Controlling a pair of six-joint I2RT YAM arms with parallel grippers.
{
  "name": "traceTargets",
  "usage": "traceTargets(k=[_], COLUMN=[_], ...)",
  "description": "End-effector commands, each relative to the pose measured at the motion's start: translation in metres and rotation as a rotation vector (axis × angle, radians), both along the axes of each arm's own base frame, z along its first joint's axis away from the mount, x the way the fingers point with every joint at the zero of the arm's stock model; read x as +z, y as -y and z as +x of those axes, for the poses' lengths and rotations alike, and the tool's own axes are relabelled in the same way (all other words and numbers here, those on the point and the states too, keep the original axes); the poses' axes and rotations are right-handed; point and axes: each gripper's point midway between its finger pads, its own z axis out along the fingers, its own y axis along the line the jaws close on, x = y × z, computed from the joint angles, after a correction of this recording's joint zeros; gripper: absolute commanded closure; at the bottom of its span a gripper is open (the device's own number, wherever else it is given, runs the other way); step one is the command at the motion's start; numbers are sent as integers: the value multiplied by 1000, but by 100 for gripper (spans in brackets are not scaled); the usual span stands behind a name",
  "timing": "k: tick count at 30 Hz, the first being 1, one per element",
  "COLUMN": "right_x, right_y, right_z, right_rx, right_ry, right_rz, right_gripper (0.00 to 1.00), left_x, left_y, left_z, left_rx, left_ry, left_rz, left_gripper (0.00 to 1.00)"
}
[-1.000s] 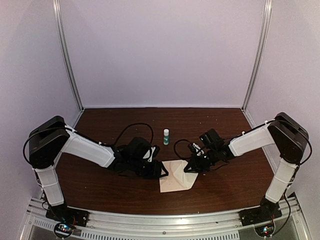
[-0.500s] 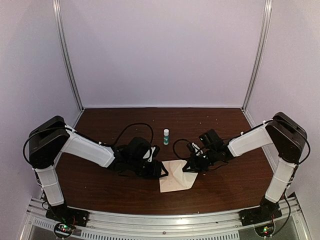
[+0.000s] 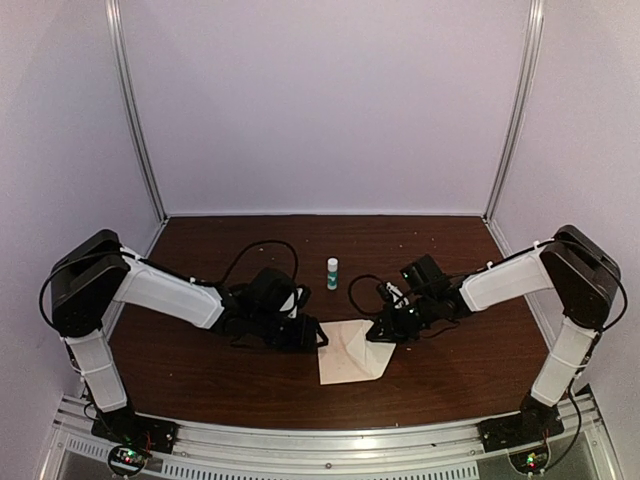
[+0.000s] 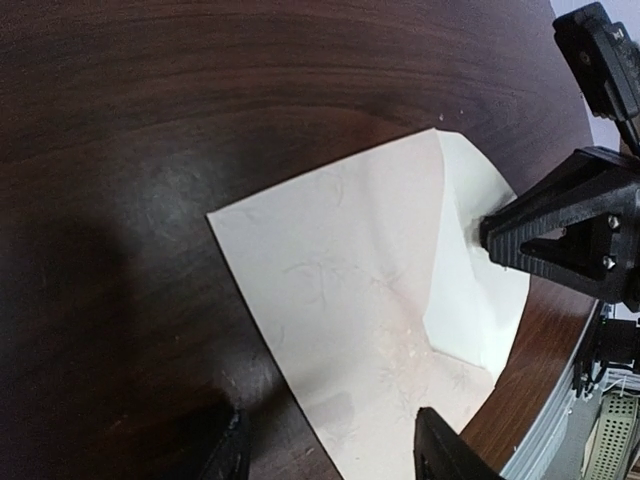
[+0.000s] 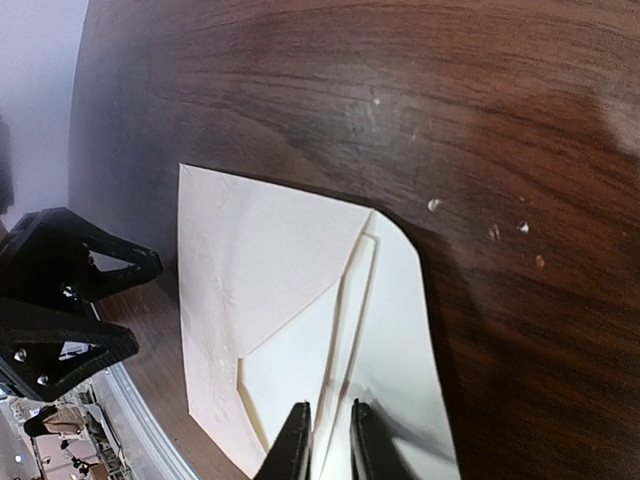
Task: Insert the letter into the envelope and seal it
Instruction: Place the 1/2-folded letter in the envelope.
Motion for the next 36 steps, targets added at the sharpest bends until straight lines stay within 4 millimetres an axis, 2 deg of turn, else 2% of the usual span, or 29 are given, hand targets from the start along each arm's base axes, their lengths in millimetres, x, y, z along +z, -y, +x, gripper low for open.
traceTargets(k=[1,9,14,36], right_x=[3,0,-3,-10], right_y=[2,-4,-6,-12], right_z=[6,13,14,12], right_rx=[-6,-3,7,29], right_ry=[22,21,16,-12], right_rz=[-15,-9,-13,4], right_gripper=[83,74,72,82], left_x=[3,3,-4,-14], left_y=[-7,-1,3,8], left_z=[10,18,20,18], left_rx=[14,8,-6,-30], left_ry=[16,24,17,-6], left_rz=[-16,-34,-26,-30], left_gripper=[43,44,47,50])
